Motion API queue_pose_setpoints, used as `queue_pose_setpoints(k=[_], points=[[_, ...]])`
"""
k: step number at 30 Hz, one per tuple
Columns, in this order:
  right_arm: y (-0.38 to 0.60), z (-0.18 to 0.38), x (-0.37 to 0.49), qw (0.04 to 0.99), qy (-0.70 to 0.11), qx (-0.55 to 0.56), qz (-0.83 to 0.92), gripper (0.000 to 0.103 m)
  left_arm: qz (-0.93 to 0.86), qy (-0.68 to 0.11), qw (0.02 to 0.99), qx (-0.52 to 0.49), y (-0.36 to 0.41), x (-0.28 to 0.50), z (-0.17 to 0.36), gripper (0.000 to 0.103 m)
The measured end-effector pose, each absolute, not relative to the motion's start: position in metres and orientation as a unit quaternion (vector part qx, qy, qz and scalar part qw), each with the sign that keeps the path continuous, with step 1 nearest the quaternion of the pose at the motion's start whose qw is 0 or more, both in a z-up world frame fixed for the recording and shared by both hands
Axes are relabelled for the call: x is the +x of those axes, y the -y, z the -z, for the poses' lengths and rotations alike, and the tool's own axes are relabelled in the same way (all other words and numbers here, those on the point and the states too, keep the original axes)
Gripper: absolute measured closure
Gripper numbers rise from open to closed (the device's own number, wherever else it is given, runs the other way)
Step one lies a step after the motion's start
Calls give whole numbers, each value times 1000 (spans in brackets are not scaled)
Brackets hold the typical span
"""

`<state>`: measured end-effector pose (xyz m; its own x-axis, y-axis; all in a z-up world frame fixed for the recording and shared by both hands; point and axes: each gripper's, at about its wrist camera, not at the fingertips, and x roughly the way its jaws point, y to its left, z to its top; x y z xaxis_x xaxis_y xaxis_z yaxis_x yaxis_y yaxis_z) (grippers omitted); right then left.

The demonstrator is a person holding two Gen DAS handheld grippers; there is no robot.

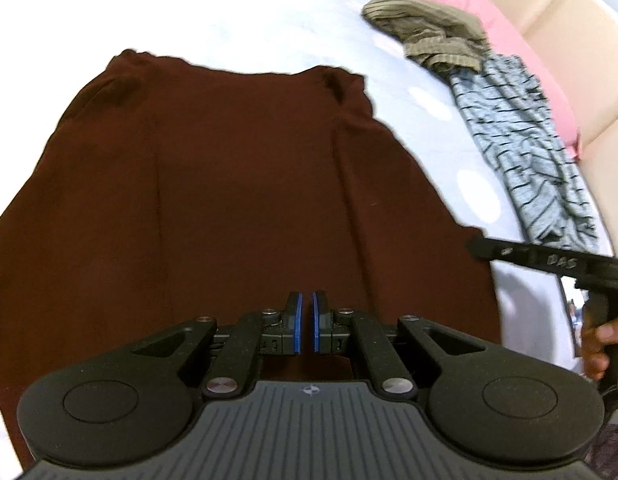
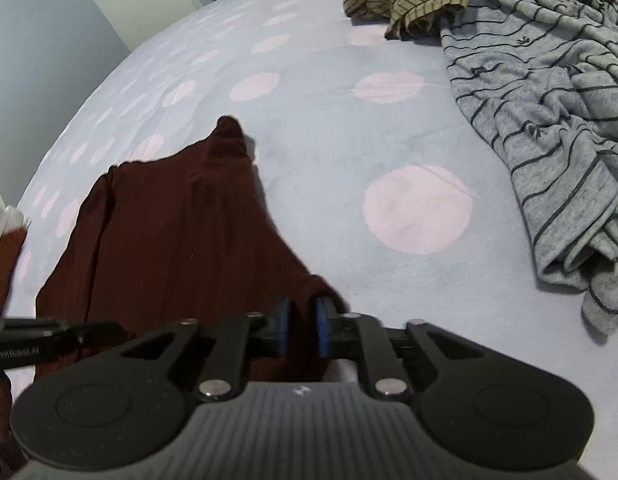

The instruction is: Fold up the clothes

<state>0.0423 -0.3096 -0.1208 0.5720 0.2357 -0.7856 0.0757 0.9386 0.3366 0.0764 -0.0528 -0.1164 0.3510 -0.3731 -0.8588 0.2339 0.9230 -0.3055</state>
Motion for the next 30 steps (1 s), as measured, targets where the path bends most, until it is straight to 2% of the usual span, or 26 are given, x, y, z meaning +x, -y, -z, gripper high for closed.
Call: queue_pose_setpoints(k=[13, 15, 17, 22, 24, 26, 30], points=[[329, 125, 42, 871, -462, 163, 25, 98, 172, -540, 822, -60, 46, 78, 117, 101], [331, 123, 42, 869, -463, 173, 22, 91, 177, -534, 824, -61, 47, 78, 113, 101], [332, 120, 38, 868, -463, 175, 29, 73, 188, -525, 827, -70, 48, 79, 108, 101], [330, 104, 32, 878, -453, 152, 41, 68, 227, -499, 832, -83, 59, 99, 94, 99], [326, 100, 32, 882, -450, 133, 42, 63, 241, -491, 832, -95, 65, 116, 89, 90], [322, 100, 32, 884, -451, 116, 33, 63, 251, -483, 832, -103, 72, 135, 85, 86], [310, 98, 32, 888, -453, 81, 18, 63, 257, -480, 835, -81, 93, 169, 82, 85]])
